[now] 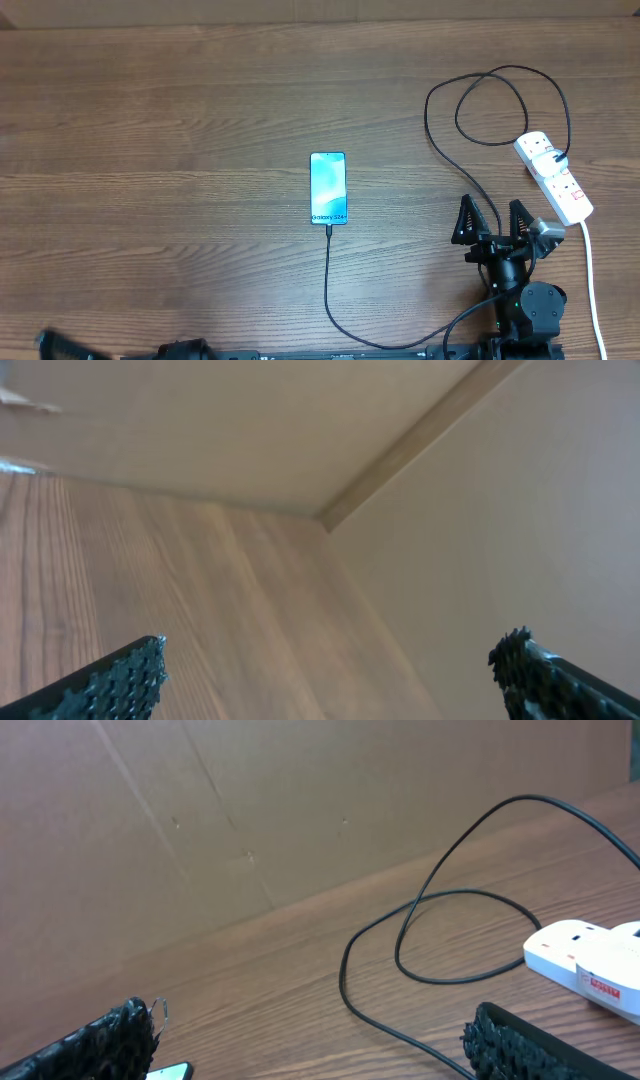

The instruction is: Plug charger to phone and switch on socket

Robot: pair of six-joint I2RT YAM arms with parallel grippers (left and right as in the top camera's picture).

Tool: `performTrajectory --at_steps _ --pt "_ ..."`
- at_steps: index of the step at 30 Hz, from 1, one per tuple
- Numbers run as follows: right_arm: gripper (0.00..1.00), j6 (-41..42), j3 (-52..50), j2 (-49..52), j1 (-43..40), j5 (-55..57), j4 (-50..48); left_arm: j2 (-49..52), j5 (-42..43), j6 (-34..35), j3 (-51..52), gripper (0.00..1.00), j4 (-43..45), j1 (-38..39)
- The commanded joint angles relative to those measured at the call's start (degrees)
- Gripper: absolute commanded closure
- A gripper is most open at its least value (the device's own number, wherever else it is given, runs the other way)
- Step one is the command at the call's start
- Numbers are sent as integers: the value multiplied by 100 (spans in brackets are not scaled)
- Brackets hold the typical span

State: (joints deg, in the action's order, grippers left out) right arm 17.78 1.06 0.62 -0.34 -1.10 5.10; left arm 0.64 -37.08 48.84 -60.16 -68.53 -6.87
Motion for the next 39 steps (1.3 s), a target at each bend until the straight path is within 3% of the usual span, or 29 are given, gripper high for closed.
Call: performTrajectory --at_steps 1,6,10,15,17,22,30,34,39 --pt "0 -2 -61 -44 33 -7 -33 -37 155 114 883 1 1069 -33" --pt "0 -4 -61 -44 33 -9 -33 -37 522 109 1836 1 2533 -33" --pt "0 -4 -61 -44 33 -9 -33 -37 693 -26 2310 0 3206 -33" --pt "0 -4 -61 -44 33 -9 -33 -37 1539 -1416 3141 0 4336 -33" --pt "0 -4 -61 -44 33 -7 -33 -39 2131 -1974 3676 0 5372 -33" --pt "0 -2 -61 -44 33 -7 -33 -37 2813 -2076 4736 0 7077 -28" --pt "0 -4 -61 -44 33 -9 -33 -37 3545 -2664 5375 0 7305 -28" --pt "0 -2 -61 -44 33 -9 -33 -37 3545 -2970 5956 0 8327 -28" --pt "0 -4 -61 -44 33 -7 -33 -35 3858 -3753 5989 1 7925 -24"
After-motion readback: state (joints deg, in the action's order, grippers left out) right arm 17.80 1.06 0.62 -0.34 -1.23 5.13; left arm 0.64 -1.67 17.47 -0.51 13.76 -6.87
